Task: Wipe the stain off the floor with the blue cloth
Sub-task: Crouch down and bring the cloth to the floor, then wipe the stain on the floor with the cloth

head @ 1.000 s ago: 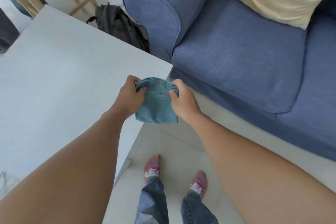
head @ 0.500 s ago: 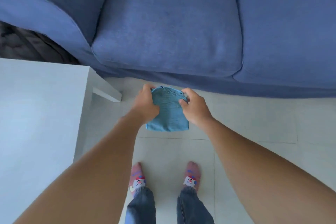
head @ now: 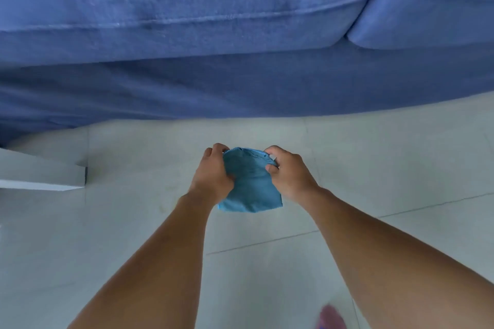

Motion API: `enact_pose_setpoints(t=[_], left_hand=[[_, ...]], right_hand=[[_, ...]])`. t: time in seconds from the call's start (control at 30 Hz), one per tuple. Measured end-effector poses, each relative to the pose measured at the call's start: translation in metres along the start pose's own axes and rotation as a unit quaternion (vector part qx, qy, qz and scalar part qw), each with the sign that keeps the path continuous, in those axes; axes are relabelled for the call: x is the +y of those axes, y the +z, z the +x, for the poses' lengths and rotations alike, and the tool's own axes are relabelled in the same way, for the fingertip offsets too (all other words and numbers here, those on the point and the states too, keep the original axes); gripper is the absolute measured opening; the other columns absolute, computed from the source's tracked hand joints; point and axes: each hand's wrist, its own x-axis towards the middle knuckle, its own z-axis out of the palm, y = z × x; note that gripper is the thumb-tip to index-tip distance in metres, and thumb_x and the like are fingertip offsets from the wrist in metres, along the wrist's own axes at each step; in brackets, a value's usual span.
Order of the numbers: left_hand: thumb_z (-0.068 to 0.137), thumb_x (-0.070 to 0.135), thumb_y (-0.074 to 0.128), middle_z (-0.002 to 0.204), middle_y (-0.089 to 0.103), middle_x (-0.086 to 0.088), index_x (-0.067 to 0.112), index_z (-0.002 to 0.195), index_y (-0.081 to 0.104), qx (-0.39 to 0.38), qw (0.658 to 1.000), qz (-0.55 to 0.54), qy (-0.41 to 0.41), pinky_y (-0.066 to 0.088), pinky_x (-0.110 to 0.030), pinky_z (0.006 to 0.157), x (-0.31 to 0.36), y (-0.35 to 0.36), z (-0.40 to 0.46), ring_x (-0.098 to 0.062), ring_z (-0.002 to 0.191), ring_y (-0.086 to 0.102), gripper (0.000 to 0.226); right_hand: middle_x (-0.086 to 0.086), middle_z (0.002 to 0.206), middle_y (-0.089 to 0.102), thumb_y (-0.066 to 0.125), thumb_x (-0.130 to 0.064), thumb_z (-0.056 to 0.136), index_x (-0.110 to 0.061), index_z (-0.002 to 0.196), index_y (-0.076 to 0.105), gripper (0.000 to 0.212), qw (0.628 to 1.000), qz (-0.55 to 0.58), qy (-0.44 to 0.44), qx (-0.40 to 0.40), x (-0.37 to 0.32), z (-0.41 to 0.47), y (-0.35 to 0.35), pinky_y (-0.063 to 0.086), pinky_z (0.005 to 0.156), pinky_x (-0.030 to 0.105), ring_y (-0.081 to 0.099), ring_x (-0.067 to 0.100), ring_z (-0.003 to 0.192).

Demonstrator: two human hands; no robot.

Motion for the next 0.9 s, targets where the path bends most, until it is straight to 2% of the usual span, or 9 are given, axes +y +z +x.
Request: enact_pose_setpoints(t=[0.1, 0.2, 0.37, 0.53, 0.63, 0.7, 0.73, 0.8, 0.9], left_hand=[[0.082, 0.000, 0.061, 0.127, 0.049, -0.004, 0.018, 0.128, 0.049, -0.021, 0.999, 0.014, 0.041, 0.041, -0.029, 0.079, -0.018, 0.030, 0.042, -0.017, 0.102, 0.046, 0.051], [0.081, 0.000, 0.061, 0.123, 0.049, -0.005, 0.016, 0.125, 0.049, -0.008, 0.998, 0.022, 0.064, 0.041, -0.029, 0.078, -0.024, 0.048, 0.074, -0.021, 0.104, 0.051, 0.049], [0.085, 0.003, 0.065, 0.127, 0.043, -0.008, 0.014, 0.132, 0.045, 0.026, 0.997, 0.031, 0.071, 0.042, -0.028, 0.080, -0.024, 0.060, 0.084, -0.020, 0.093, 0.047, 0.052], [0.086, 0.007, 0.067, 0.132, 0.038, -0.008, 0.014, 0.137, 0.041, 0.009, 0.998, 0.038, 0.044, 0.052, -0.036, 0.085, -0.037, 0.066, 0.056, -0.028, 0.098, 0.055, 0.058], [0.089, 0.027, 0.070, 0.130, 0.041, 0.001, 0.020, 0.136, 0.046, 0.062, 0.991, -0.001, 0.117, 0.052, -0.035, 0.088, -0.062, 0.060, 0.048, -0.023, 0.103, 0.061, 0.053], [0.092, 0.039, 0.065, 0.128, 0.045, 0.006, 0.021, 0.131, 0.051, 0.127, 0.979, 0.011, 0.161, 0.051, -0.034, 0.088, -0.086, 0.052, 0.040, -0.018, 0.104, 0.062, 0.045], [0.093, 0.042, 0.063, 0.129, 0.047, 0.005, 0.021, 0.130, 0.053, 0.165, 0.972, 0.033, 0.166, 0.050, -0.035, 0.090, -0.101, 0.047, 0.033, -0.019, 0.108, 0.060, 0.044], [0.092, 0.046, 0.060, 0.129, 0.051, -0.001, 0.017, 0.128, 0.055, 0.236, 0.958, 0.071, 0.149, 0.044, -0.040, 0.097, -0.131, 0.040, 0.013, -0.024, 0.116, 0.055, 0.046], [0.091, 0.060, 0.043, 0.137, 0.048, -0.004, 0.015, 0.132, 0.052, 0.282, 0.953, 0.088, 0.070, 0.032, -0.046, 0.105, -0.180, 0.040, -0.027, -0.026, 0.130, 0.044, 0.061]], right_hand=[[0.006, 0.087, 0.065, 0.051, -0.008, 0.098, -0.022, 0.102, 0.062, 0.018, 1.000, -0.014, -0.020, -0.007, 0.034, 0.035, 0.014, 0.047, 0.064, 0.034, 0.056, 0.023, 0.071], [0.007, 0.091, 0.067, 0.053, -0.010, 0.096, -0.024, 0.101, 0.063, 0.018, 0.999, -0.007, -0.034, 0.017, 0.057, 0.065, 0.023, 0.054, 0.070, 0.038, 0.063, 0.028, 0.079], [0.007, 0.088, 0.065, 0.055, -0.006, 0.096, -0.019, 0.101, 0.064, 0.016, 0.996, 0.018, -0.046, 0.068, 0.072, 0.074, 0.032, 0.047, 0.063, 0.031, 0.056, 0.023, 0.072], [0.012, 0.121, 0.050, 0.053, -0.011, 0.099, -0.011, 0.122, 0.057, 0.023, 0.995, -0.051, 0.004, 0.080, 0.076, 0.047, 0.043, 0.045, 0.080, 0.032, 0.054, 0.026, 0.091], [0.008, 0.137, 0.042, 0.051, -0.018, 0.100, -0.013, 0.139, 0.048, 0.040, 0.982, -0.079, 0.006, 0.172, 0.081, 0.039, 0.048, 0.051, 0.092, 0.043, 0.050, 0.028, 0.117], [0.005, 0.142, 0.045, 0.052, -0.018, 0.099, -0.014, 0.142, 0.049, 0.044, 0.967, -0.087, -0.050, 0.236, 0.082, 0.036, 0.058, 0.051, 0.094, 0.044, 0.041, 0.026, 0.129], [0.004, 0.143, 0.047, 0.053, -0.018, 0.099, -0.013, 0.142, 0.051, 0.044, 0.961, -0.093, -0.095, 0.242, 0.082, 0.034, 0.065, 0.050, 0.098, 0.044, 0.040, 0.025, 0.132], [0.005, 0.151, 0.046, 0.055, -0.019, 0.099, -0.012, 0.145, 0.051, 0.047, 0.959, -0.116, -0.167, 0.197, 0.079, 0.031, 0.080, 0.041, 0.112, 0.043, 0.037, 0.024, 0.142], [0.003, 0.168, 0.020, 0.050, -0.029, 0.103, -0.019, 0.156, 0.033, 0.057, 0.962, -0.183, -0.185, 0.087, 0.076, 0.028, 0.103, 0.014, 0.126, 0.040, 0.011, 0.023, 0.156]])
